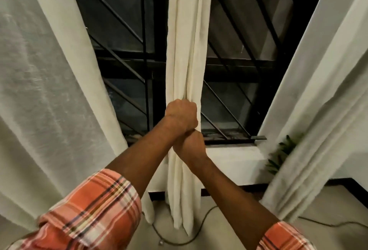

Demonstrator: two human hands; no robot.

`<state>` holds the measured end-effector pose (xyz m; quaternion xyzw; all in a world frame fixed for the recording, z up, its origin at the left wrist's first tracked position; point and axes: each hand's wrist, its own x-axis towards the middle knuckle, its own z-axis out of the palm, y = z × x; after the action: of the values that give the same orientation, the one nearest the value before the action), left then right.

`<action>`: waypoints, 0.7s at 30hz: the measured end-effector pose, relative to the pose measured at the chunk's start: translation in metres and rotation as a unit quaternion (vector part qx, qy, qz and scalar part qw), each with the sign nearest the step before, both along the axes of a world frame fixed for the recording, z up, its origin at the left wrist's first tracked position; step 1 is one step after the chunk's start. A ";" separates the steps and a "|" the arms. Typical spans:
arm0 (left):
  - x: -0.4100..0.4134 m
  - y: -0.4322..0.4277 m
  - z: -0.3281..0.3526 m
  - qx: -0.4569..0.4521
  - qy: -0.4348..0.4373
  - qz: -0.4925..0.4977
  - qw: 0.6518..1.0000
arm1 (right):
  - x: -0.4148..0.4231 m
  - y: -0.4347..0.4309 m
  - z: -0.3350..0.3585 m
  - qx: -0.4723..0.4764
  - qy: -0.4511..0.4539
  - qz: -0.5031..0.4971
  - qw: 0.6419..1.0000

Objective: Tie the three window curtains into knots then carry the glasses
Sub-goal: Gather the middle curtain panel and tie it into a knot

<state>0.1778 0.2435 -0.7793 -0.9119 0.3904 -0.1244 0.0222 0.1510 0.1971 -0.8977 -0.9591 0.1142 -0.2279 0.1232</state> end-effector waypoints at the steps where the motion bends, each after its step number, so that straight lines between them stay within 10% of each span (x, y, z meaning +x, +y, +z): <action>1: 0.000 0.005 -0.006 0.004 -0.002 -0.015 1.000 | -0.001 0.002 -0.003 0.006 -0.027 -0.042 0.999; 8: -0.039 0.040 -0.044 0.021 -0.042 -0.071 0.996 | -0.022 0.036 -0.103 -0.013 -0.112 -0.067 0.991; 14: -0.106 0.058 -0.047 -0.010 -0.071 -0.065 0.995 | -0.105 0.044 -0.187 -0.129 0.024 -0.031 0.991; 21: -0.163 0.073 -0.060 -0.048 -0.051 -0.067 0.995 | -0.166 0.067 -0.150 -0.165 -0.177 -0.053 0.969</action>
<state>0.0145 0.3169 -0.8393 -0.8761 0.4426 -0.1910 -0.0104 -0.0154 0.2637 -1.0476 -0.9031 0.1016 -0.4160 -0.0307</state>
